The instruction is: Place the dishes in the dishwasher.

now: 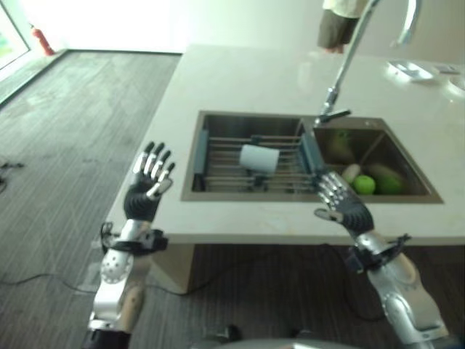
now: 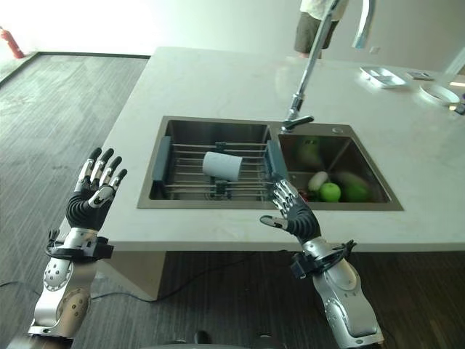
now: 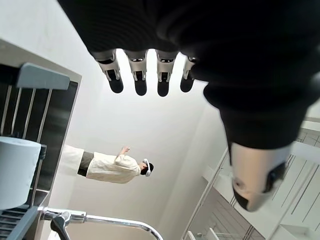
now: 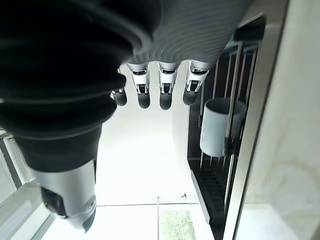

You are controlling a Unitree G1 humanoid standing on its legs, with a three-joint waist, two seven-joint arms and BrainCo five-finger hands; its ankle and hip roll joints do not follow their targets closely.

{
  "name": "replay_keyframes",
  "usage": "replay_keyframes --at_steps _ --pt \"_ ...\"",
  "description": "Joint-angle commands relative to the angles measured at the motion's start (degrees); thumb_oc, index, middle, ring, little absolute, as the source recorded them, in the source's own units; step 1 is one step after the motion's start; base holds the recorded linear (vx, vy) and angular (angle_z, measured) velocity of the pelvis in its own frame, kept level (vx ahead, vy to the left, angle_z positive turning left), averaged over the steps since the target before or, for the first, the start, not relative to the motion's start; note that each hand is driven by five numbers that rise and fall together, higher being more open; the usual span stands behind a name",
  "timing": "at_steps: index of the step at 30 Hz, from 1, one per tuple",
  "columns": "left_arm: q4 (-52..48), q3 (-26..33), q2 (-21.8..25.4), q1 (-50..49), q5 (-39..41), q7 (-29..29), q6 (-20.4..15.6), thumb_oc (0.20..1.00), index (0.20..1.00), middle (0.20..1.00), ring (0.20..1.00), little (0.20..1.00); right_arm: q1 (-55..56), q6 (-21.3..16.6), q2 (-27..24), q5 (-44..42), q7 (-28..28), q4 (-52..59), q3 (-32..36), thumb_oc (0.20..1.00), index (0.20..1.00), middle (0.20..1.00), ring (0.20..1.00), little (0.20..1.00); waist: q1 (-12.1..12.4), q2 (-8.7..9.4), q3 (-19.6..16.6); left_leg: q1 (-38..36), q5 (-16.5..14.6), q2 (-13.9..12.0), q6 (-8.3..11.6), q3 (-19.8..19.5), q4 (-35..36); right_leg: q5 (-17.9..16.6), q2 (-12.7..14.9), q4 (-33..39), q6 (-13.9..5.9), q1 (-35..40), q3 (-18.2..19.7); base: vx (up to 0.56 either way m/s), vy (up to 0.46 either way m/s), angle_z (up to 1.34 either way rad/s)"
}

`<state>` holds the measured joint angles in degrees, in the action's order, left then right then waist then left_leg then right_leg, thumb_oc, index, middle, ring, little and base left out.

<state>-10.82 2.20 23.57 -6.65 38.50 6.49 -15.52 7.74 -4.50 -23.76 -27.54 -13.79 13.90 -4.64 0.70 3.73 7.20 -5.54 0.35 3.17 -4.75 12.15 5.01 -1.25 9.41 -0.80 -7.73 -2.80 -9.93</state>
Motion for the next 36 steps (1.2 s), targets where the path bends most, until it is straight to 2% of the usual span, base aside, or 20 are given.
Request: replay_keyframes --at_steps 1,2,4,6,10,11,12,14,15,17,19,20,22,23,26,29,32,36 --pt "-3.22 0.36 1.42 0.75 -3.34 0.61 -3.53 1.000 1.000 1.000 1.000 1.000 -2.64 -3.80 0.11 -1.64 1.29 2.05 1.64 1.000 1.000 1.000 1.000 1.000 -0.03 -0.99 0.00 -0.48 -1.82 -1.26 2.50 -7.58 -0.01 -8.14 -1.67 3.30 0.67 0.77 0.25 0.14 -0.314 0.15" --pt "-3.38 0.28 1.53 0.48 -3.38 0.91 -3.64 1.000 1.000 1.000 1.000 1.000 -2.16 -4.09 0.40 -1.63 1.48 2.20 1.60 1.000 1.000 1.000 1.000 1.000 -0.51 -1.04 0.16 -1.11 -2.39 -1.28 2.35 -7.84 -0.01 -9.07 -1.63 3.08 0.51 -0.34 0.96 0.14 -0.343 0.11" --pt "-3.63 0.12 1.96 -0.20 -2.64 1.71 -3.42 1.000 1.000 1.000 1.000 1.000 -0.90 -5.03 0.69 -2.02 1.82 1.96 1.67 1.000 1.000 1.000 1.000 1.000 -1.40 -1.19 0.12 -2.28 -3.08 -1.44 2.08 -8.26 -0.01 -8.61 -2.62 3.90 0.31 -0.09 1.85 0.21 -0.485 0.18" --pt "-3.69 -0.02 1.83 -0.19 -1.05 1.85 -2.69 1.000 1.000 1.000 1.000 1.000 -1.21 -4.91 0.52 -1.98 2.44 1.71 1.32 1.000 1.000 1.000 1.000 1.000 -1.56 -1.26 -0.27 -3.03 -3.16 -1.94 2.34 -7.81 -0.01 -8.35 -3.06 5.12 0.33 0.93 1.20 0.19 -0.392 0.09" --pt "-4.46 -1.15 1.13 0.13 0.17 1.52 -2.86 1.000 1.000 1.000 1.000 1.000 -2.81 -4.39 0.11 -1.19 4.46 1.46 0.37 1.000 1.000 1.000 1.000 1.000 -2.44 -1.97 -1.43 -4.88 -3.18 -3.77 3.76 -4.99 -1.14 -6.09 -5.01 5.80 2.25 3.63 1.52 0.21 -0.474 0.01" --pt "-4.77 -1.38 1.07 0.32 0.47 1.42 -2.79 1.000 1.000 1.000 1.000 1.000 -2.67 -4.45 -0.10 -1.31 4.50 1.53 0.53 1.000 1.000 1.000 1.000 1.000 -2.74 -1.95 -1.48 -4.51 -3.51 -3.99 4.18 -4.58 -2.89 -5.88 -5.21 5.80 2.59 3.93 1.82 0.11 -0.338 -0.07" --pt "-5.06 -1.66 1.00 0.44 1.28 1.81 -2.90 1.000 1.000 1.000 1.000 1.000 -2.02 -4.82 -0.49 -1.65 4.39 1.66 1.18 1.000 1.000 1.000 1.000 1.000 -3.48 -2.07 -1.38 -2.75 -2.47 -4.80 5.41 -4.12 -8.55 -5.30 -5.90 5.80 3.74 4.65 2.25 0.09 -0.330 0.01" --pt "-5.09 -1.88 0.90 0.40 1.90 2.49 -2.96 1.000 1.000 1.000 1.000 1.000 -1.16 -5.42 -0.85 -1.81 4.38 1.70 1.83 1.000 1.000 1.000 1.000 1.000 -4.04 -1.81 -0.87 -0.35 0.49 -6.16 6.61 -3.30 -16.25 -5.09 -6.05 5.80 4.79 5.45 2.18 0.05 -0.261 0.22" --pt "-4.89 -2.08 0.69 0.39 2.07 2.90 -3.27 1.000 1.000 1.000 1.000 1.000 -0.82 -5.88 -1.14 -2.03 4.05 1.46 2.31 1.000 1.000 1.000 1.000 1.000 -4.23 -1.47 -0.28 2.04 1.16 -6.49 7.00 -3.95 -22.04 -5.08 -5.87 5.80 5.44 5.93 2.08 0.05 -0.209 0.43" --pt "-4.76 -2.27 0.28 0.53 1.48 2.71 -3.50 1.000 1.000 1.000 1.000 1.000 -1.03 -6.27 -1.18 -1.81 3.66 0.85 2.31 1.000 1.000 1.000 1.000 1.000 -4.10 -1.28 0.53 4.98 1.95 -6.82 7.17 -4.81 -25.93 -4.72 -5.78 5.66 5.93 6.71 2.40 0.06 -0.115 0.45" --pt "-4.30 -2.15 0.20 0.90 1.72 2.88 -3.57 1.000 1.000 1.000 1.000 1.000 -1.70 -6.42 -1.13 -1.43 4.06 0.26 2.06 1.000 1.000 1.000 1.000 1.000 -3.68 -1.32 0.99 5.70 1.10 -6.70 6.68 -4.25 -21.92 -4.13 -5.61 5.77 5.57 7.46 2.68 0.09 0.032 0.23" --pt "-3.86 -2.04 0.07 0.69 2.01 3.48 -4.00 1.000 1.000 1.000 1.000 1.000 -2.43 -6.04 -0.85 -0.83 4.66 0.15 1.95 1.000 1.000 1.000 1.000 1.000 -3.28 -2.08 0.79 4.64 0.96 -6.90 6.63 -3.71 -13.32 -3.11 -5.81 5.80 5.01 7.89 2.31 0.10 0.114 0.07" --pt "-3.62 -1.82 0.01 0.45 2.17 3.54 -4.42 1.000 1.000 1.000 1.000 1.000 -2.43 -5.61 -0.59 -0.26 4.76 0.63 2.03 1.000 1.000 1.000 1.000 1.000 -2.86 -2.91 0.54 3.63 2.89 -7.24 7.21 -4.77 -4.29 -2.25 -6.14 5.80 4.64 8.43 2.60 0.14 0.171 0.04" --pt "-3.29 -1.61 -0.14 0.21 2.38 3.41 -4.84 1.000 1.000 1.000 1.000 1.000 -2.27 -5.26 -0.40 0.27 4.76 1.11 2.05 1.000 1.000 1.000 1.000 1.000 -2.49 -3.41 0.43 3.63 4.89 -7.77 7.86 -6.08 -0.96 -1.59 -6.49 5.80 4.68 8.98 3.14 0.15 0.190 0.09" --pt "-2.28 -1.22 -0.96 0.39 3.02 4.00 -5.31 1.000 1.000 1.000 1.000 1.000 -2.18 -5.39 -0.61 0.82 4.83 0.98 2.12 1.000 1.000 1.000 1.000 1.000 -1.88 -3.87 0.44 5.65 7.31 -8.78 9.04 -6.91 -0.01 0.14 -6.84 5.80 5.06 10.69 3.44 0.14 0.209 0.05" --pt "-2.41 -1.41 -0.99 0.58 2.99 3.17 -5.50 1.000 1.000 1.000 1.000 1.000 -1.22 -5.38 -1.63 -0.14 4.08 1.26 2.96 1.000 1.000 1.000 1.000 1.000 -2.03 -3.71 -0.05 5.13 5.84 -8.62 8.75 -5.56 -0.01 0.59 -5.71 5.80 4.66 11.36 1.96 0.17 0.358 -0.20" --pt "-1.42 -1.28 -0.50 2.36 2.77 2.23 -5.20 1.000 1.000 1.000 1.000 1.000 -0.58 -4.09 -1.31 -0.65 2.81 2.37 3.83 1.000 1.000 1.000 1.000 1.000 -1.91 -3.08 -0.93 3.60 3.79 -6.76 7.36 -5.66 -0.01 0.06 -3.95 5.64 3.20 11.82 0.37 0.20 0.383 -0.11" --pt "-0.74 -1.76 -0.39 4.43 1.00 1.40 -4.70 1.000 1.000 1.000 1.000 1.000 -3.20 -3.83 -0.32 0.18 4.72 1.71 2.34 1.000 1.000 1.000 1.000 1.000 -0.61 -2.11 -0.69 2.30 2.32 -4.71 5.46 -6.12 -0.01 -0.11 -1.68 2.71 1.42 10.70 -0.65 0.13 0.367 0.06"
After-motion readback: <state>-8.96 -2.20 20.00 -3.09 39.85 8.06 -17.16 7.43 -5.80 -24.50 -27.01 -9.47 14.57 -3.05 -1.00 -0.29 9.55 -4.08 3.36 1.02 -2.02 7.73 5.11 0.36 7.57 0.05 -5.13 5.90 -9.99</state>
